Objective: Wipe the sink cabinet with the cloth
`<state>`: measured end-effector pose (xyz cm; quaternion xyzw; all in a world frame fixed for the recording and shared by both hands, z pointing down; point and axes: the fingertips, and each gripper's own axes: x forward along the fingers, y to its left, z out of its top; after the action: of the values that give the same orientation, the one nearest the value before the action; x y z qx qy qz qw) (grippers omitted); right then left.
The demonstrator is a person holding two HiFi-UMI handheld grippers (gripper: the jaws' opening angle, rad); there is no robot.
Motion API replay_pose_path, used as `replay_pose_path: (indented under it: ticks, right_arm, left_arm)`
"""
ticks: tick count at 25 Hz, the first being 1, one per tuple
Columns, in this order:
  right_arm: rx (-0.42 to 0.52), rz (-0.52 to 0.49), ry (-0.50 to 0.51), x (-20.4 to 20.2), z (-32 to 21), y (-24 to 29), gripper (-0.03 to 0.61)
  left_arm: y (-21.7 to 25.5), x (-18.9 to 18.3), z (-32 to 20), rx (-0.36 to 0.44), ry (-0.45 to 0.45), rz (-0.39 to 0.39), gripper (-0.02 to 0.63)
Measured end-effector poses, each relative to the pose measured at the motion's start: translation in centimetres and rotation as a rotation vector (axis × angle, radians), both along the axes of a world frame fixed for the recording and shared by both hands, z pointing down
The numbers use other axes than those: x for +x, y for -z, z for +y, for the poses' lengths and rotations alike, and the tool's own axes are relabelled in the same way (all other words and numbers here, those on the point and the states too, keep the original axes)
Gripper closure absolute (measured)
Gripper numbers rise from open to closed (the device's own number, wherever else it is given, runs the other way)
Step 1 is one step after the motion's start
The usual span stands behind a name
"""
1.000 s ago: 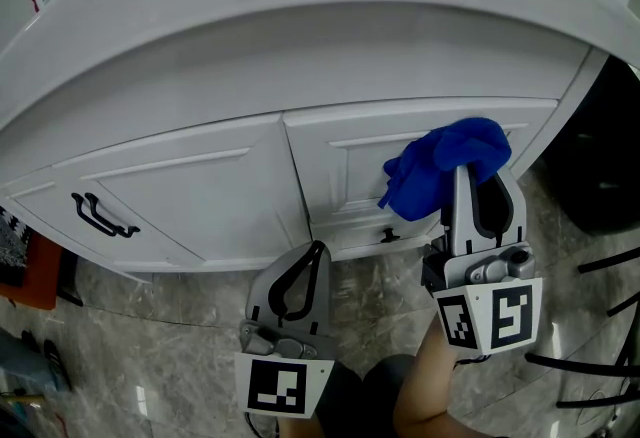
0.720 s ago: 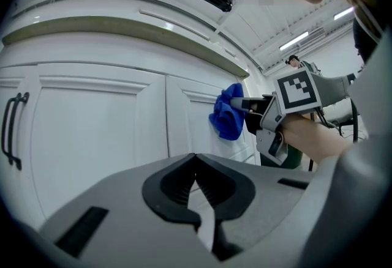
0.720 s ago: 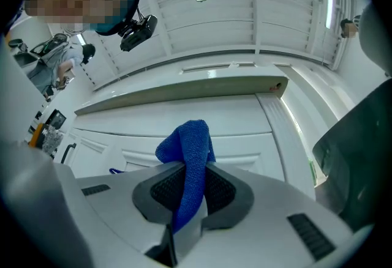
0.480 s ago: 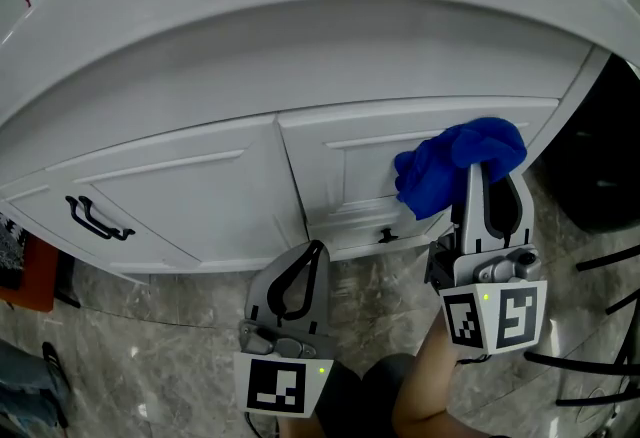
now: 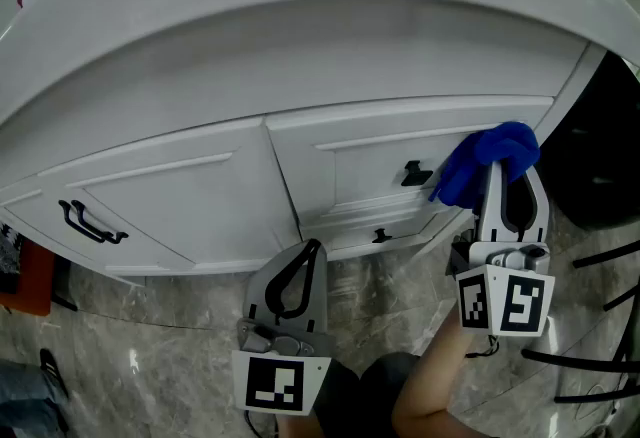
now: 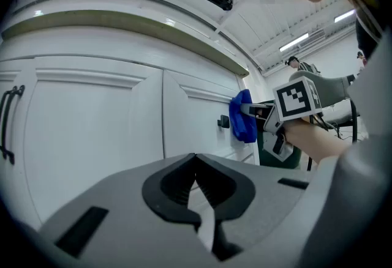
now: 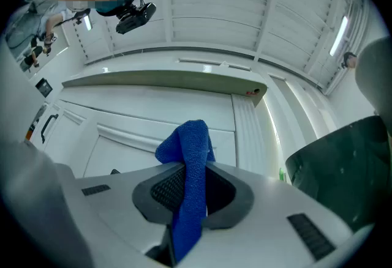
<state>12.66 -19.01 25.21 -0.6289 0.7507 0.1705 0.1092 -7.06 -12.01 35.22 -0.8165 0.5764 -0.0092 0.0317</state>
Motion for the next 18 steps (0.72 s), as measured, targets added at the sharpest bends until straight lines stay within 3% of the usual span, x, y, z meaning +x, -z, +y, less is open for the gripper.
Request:
replay_pose_path:
  ticks: [18]
  right_arm:
    - [0.038,-0.054,-0.121,2.7,0.2,0.4,0.52]
  left_arm:
    - [-0.1,-0.3,0.0,-0.007,0.006,0.008,0.609]
